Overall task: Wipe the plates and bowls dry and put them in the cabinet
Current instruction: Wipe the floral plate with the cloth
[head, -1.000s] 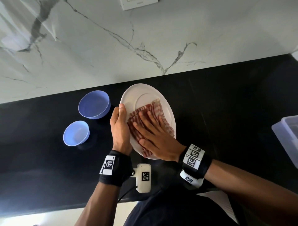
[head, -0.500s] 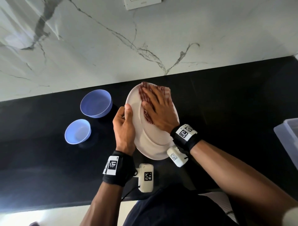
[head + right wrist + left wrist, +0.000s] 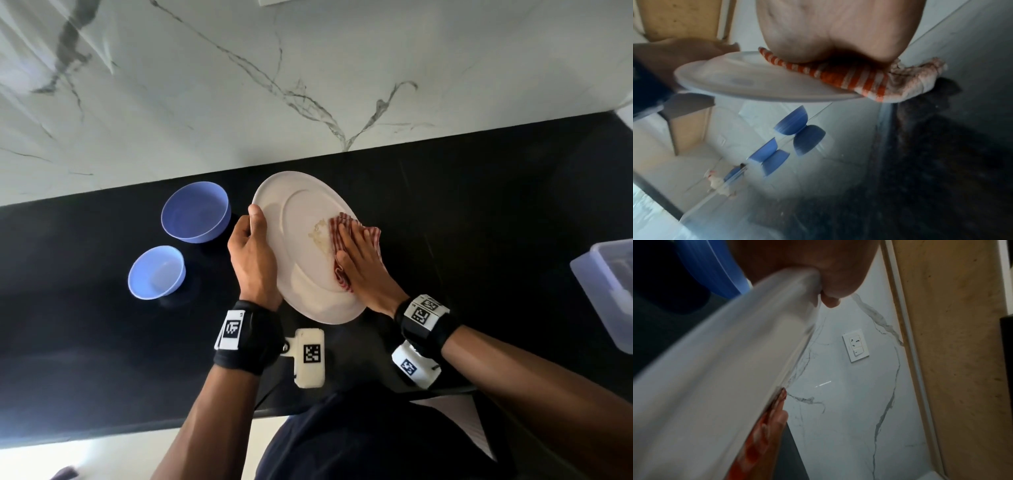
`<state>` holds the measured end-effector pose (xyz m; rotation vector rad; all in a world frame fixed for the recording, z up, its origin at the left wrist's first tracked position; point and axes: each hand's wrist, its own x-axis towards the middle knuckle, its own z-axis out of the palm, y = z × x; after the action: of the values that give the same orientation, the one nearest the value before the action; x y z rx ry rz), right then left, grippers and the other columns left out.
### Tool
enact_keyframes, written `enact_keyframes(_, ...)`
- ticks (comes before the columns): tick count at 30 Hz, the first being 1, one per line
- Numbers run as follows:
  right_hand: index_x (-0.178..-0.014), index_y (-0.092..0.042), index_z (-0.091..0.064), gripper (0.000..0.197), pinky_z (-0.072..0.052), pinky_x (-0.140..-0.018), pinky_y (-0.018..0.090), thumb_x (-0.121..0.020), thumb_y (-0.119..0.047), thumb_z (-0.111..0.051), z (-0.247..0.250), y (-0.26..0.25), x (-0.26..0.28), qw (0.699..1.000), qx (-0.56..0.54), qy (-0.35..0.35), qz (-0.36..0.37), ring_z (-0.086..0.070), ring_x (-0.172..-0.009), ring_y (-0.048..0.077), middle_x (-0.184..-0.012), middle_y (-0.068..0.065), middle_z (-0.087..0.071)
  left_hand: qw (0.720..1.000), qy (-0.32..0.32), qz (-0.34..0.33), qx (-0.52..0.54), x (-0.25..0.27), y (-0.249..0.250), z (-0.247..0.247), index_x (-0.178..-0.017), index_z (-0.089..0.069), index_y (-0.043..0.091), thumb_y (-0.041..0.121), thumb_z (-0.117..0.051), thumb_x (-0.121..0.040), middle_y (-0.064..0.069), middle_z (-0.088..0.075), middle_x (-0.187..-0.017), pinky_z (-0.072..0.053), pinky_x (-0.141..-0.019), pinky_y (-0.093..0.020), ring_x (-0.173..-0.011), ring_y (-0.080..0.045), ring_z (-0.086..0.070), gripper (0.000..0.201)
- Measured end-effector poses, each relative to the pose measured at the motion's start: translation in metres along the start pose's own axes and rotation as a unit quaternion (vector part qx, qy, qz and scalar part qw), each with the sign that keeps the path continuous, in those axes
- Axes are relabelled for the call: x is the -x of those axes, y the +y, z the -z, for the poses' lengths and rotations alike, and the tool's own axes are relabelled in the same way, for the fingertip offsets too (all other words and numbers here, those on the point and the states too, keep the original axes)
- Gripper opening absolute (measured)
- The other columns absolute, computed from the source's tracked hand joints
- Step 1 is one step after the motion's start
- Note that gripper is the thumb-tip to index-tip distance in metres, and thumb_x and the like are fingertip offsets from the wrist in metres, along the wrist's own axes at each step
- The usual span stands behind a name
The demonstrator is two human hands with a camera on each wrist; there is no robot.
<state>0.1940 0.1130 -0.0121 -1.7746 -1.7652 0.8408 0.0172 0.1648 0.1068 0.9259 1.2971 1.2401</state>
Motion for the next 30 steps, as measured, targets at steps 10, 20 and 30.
enact_keyframes(10,-0.159,-0.030,0.015,0.064,0.001,-0.124,0.061,-0.105,-0.055,-0.009,-0.008,-0.043,0.027,0.977,0.109,0.025,0.184,0.016,-0.156,0.028,-0.170,0.006,0.015,1.000,-0.010,0.010,-0.013,-0.001,0.012,-0.014,-0.077,-0.048,0.017,0.048,-0.051,-0.107,-0.001,-0.047,-0.070,-0.045,-0.065,-0.032,-0.067,-0.018,-0.046,0.043)
enact_keyframes(20,-0.160,-0.020,-0.022,0.058,-0.009,-0.123,0.062,-0.109,-0.047,-0.027,-0.012,-0.078,-0.008,0.935,0.227,0.100,0.253,0.001,-0.156,0.037,-0.169,0.016,-0.008,0.996,-0.049,-0.008,-0.076,0.000,0.010,-0.007,-0.105,-0.072,0.028,0.070,-0.037,-0.102,0.004,-0.079,-0.105,-0.058,-0.099,-0.044,-0.103,-0.014,-0.074,0.055)
enact_keyframes(30,-0.161,-0.019,-0.021,0.060,0.001,-0.128,0.045,-0.108,-0.047,-0.020,0.024,-0.084,-0.052,0.965,0.091,0.165,0.181,-0.004,-0.157,0.018,-0.170,0.003,-0.013,0.976,-0.040,-0.122,-0.176,-0.001,0.000,-0.005,-0.090,-0.060,0.010,0.076,-0.032,-0.093,-0.001,-0.067,-0.078,-0.056,-0.078,-0.050,-0.074,-0.019,-0.061,0.072)
